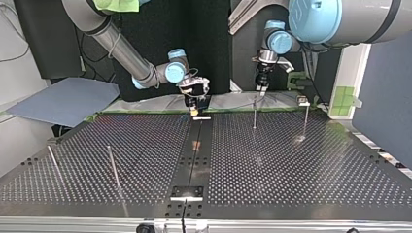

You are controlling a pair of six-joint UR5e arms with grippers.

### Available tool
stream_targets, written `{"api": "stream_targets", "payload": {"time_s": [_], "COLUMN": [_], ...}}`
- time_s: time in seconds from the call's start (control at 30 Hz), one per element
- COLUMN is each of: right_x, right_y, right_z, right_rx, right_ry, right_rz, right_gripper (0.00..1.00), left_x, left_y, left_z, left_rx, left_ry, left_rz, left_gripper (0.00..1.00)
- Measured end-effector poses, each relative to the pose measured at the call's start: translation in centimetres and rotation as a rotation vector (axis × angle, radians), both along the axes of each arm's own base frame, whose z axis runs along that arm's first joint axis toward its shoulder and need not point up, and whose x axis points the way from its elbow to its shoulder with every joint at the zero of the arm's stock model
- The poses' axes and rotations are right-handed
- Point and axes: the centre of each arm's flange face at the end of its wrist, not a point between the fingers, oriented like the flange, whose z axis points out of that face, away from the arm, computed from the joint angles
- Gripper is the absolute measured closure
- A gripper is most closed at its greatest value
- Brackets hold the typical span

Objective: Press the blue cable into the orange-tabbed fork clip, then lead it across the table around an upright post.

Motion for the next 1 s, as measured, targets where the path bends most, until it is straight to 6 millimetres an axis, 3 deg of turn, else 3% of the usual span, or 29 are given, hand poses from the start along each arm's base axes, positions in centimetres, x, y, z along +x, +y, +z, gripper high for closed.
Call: {"api": "stream_targets", "payload": {"time_s": [1.0], "right_x": [0.00], "right_y": [0.03], "right_z": [-0.03], "right_rx": [0.002], "right_ry": [0.001], "right_rz": [0.003], "right_gripper": [1.00], "left_x": [-0.33], "left_y": [-0.43], "left_z": [-0.13], "left_rx": [0.025], "left_ry": [0.013], "left_rz": [-0.019], "left_gripper": [0.00]}}
